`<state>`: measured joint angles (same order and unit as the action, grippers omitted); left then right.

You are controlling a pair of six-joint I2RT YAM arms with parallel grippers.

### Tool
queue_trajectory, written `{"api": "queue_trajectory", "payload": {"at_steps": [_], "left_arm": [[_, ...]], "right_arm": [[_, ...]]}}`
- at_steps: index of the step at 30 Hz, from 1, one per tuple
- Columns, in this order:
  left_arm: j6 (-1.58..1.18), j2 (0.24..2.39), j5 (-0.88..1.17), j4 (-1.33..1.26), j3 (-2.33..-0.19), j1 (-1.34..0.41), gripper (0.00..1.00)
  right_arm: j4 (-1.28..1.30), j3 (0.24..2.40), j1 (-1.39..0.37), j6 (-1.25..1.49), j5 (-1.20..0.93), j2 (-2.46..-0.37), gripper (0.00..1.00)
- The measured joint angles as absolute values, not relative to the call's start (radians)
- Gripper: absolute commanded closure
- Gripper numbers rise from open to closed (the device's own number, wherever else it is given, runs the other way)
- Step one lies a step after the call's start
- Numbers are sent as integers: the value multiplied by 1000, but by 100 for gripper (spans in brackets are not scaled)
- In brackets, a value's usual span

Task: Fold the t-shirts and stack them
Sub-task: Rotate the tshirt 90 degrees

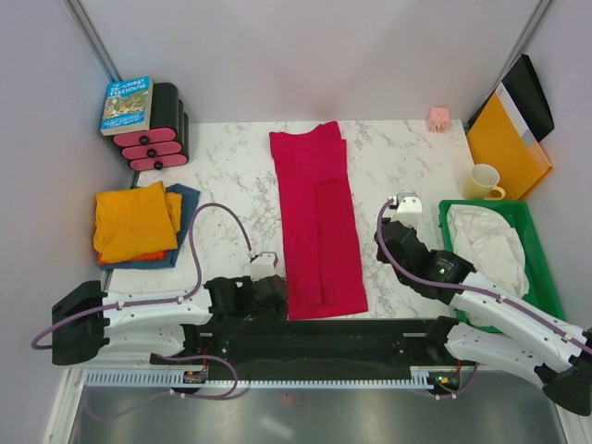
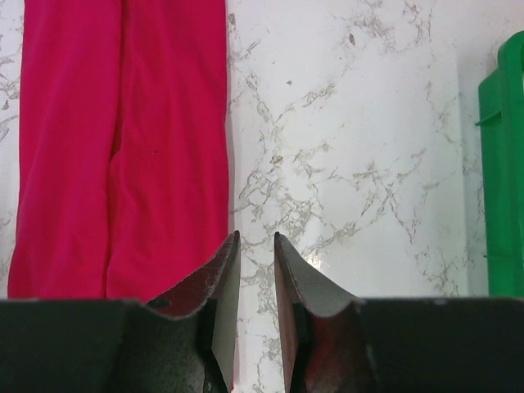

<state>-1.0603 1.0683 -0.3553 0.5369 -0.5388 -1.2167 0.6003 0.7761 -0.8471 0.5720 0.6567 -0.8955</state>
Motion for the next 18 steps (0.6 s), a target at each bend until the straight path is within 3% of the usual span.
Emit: {"api": "queue_trajectory", "payload": {"at_steps": [12,18], "left_arm": [[-1130,1206,-397,468,-565,-1253,32],[-1130,1280,-413,435,-601,-1253,39]], "right_arm": [[605,720,-847,600,635,-885,69],[593,705,-847,604,603,-898,69]]}}
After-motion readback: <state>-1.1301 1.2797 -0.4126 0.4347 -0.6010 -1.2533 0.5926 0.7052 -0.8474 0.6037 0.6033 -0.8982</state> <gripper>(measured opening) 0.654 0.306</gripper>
